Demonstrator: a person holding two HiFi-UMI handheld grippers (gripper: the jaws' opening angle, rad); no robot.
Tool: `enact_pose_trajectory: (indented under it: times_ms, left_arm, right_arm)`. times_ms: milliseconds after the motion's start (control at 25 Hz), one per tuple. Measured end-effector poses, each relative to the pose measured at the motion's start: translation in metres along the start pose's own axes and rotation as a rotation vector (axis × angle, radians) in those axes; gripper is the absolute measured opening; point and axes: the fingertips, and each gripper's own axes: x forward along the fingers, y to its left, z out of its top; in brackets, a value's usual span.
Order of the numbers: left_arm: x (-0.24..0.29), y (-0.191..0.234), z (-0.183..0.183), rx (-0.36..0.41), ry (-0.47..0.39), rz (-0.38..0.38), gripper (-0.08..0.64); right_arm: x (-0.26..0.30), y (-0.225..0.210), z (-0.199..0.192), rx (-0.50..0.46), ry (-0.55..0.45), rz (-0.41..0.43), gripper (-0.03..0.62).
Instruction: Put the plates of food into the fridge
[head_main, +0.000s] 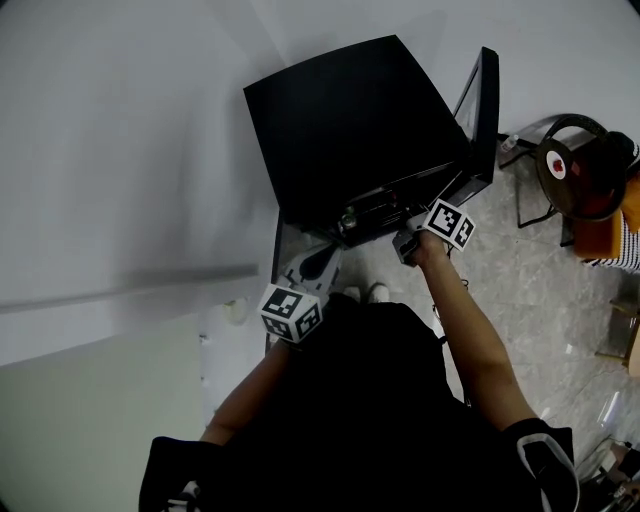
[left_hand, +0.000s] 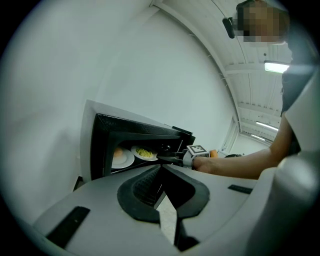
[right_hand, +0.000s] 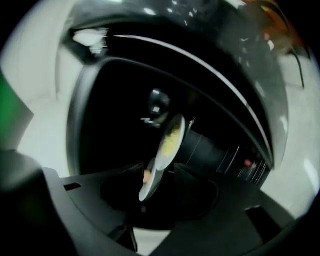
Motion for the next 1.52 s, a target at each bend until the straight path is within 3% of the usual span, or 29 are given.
enact_pose_trajectory:
  times_ms: [360, 600, 800, 960, 1520]
  left_arm:
    - [0.004, -0.020, 0.008, 0.023, -0.054, -0.044, 0.023]
    - [-0.001, -0.032, 0.030, 0.066, -0.113, -0.074, 0.023]
    - [-0.009, -0.034, 0.048, 0.109, -0.158, -0.094, 0.023]
    - [-0.015, -0.027, 0.042, 0.075, -0.138, -0.098, 0.023]
    - [-0.034, -0.023, 0.035, 0.083, -0.091, -0.152, 0.023]
  right_arm:
    - [-0.085, 0.106, -0.022, -0.698, 0.002, 0.102, 0.161]
    - [-0.118, 0.167, -0.048, -0.951, 0.014, 0.199, 0.159]
    - [-0.133, 0.209, -0.059, -1.084, -0.023, 0.249, 0.090]
    - [-0.145, 0.232, -0.067, -1.153, -0.043, 0.255, 0.074]
    - [-0.163, 0.247, -0.079, -1.177, -0.104, 0.176, 0.075]
